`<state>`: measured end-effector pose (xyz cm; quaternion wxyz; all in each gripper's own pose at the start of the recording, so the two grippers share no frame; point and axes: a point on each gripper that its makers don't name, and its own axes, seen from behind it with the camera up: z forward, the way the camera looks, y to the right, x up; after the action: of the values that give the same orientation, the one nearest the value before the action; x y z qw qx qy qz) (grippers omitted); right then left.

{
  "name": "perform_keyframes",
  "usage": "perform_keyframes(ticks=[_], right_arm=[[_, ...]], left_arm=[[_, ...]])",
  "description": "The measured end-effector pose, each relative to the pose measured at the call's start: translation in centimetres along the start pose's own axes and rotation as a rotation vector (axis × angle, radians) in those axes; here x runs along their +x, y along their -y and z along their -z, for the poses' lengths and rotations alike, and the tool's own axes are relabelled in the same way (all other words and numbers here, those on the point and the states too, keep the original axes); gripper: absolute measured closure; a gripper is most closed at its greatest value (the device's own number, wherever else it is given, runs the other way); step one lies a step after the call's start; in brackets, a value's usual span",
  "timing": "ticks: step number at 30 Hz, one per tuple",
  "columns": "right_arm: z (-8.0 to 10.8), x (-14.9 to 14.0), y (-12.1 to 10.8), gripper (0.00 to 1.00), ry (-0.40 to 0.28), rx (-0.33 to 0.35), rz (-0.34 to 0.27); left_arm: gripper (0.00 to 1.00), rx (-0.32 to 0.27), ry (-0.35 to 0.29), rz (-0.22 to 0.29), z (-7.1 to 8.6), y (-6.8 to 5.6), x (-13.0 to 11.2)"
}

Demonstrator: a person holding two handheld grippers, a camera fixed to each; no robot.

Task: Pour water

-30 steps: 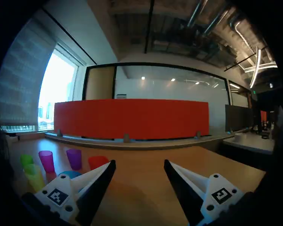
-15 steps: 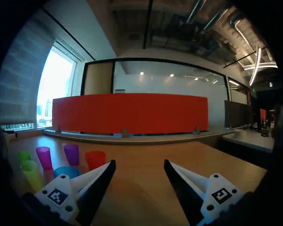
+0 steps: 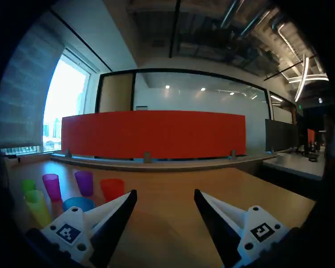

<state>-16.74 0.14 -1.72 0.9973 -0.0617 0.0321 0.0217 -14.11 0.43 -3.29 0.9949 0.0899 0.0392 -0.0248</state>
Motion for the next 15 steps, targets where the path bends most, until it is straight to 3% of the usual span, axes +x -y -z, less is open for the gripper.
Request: perform_keyframes(ticks=[15], right_arm=[[0.15,-0.03,0.05,0.01,0.004,0.001,-0.002]], left_arm=[[0.0,0.001,0.0,0.0,0.13,0.05,0.0]])
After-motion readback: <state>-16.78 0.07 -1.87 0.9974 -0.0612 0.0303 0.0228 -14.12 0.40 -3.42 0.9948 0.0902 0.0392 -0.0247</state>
